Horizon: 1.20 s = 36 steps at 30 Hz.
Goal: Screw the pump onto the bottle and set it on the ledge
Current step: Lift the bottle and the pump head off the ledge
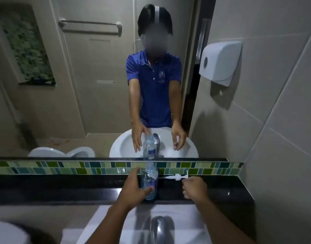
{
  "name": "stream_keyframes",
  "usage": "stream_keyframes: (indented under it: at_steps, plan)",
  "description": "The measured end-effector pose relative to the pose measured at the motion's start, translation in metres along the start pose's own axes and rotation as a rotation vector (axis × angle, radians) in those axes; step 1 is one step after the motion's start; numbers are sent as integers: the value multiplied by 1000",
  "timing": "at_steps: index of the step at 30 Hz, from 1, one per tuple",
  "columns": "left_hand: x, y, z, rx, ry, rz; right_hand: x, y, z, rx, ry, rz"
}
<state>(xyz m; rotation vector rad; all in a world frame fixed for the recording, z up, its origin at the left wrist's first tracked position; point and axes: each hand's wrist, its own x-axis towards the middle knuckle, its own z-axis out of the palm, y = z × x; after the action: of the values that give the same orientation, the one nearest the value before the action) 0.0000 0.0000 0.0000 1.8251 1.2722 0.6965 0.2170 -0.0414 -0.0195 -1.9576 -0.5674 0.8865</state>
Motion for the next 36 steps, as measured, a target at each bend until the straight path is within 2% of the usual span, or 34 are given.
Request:
stream_keyframes:
  at_steps: [4,7,17,22,28,36]
  plan:
    - [26,-20,12,-110,12,0,30,3,13,254,86,167]
    - [43,-34,24,-141,47,-2,52,7,26,376,132,222]
    - [62,-37,47,-130,93,71,89,3,57,401,221,292]
    - [63,-33,47,-121,78,73,88,5,60,497,161,337]
    - [54,-27,44,-119,48,55,69,-7,61,624,93,289]
    - [17,-33,23,-82,66,20,26,-19,35,665,237,39]
